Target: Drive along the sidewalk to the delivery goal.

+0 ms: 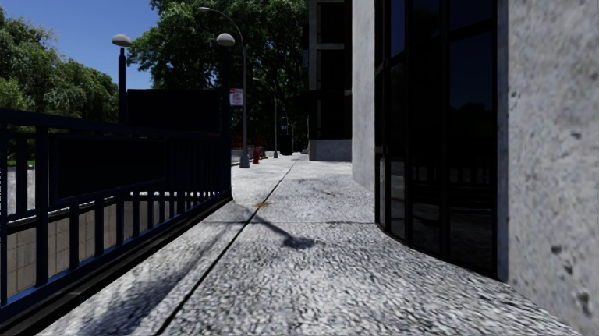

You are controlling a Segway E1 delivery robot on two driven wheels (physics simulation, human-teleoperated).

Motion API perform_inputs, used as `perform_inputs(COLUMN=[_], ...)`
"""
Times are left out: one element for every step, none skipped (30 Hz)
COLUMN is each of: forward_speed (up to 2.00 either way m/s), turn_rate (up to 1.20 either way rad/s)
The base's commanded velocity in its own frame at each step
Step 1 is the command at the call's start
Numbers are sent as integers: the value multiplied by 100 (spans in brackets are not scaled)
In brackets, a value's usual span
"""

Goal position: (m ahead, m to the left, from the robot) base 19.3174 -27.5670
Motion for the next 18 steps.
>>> perform_inputs(forward_speed=[200,200,200,200,200,200,200,200,200,200,200,200,200,200,200,200,200,200], turn_rate=[0,0,0,0,0,0,0,0,0,0,0,0,0,0,0,0,0,0])
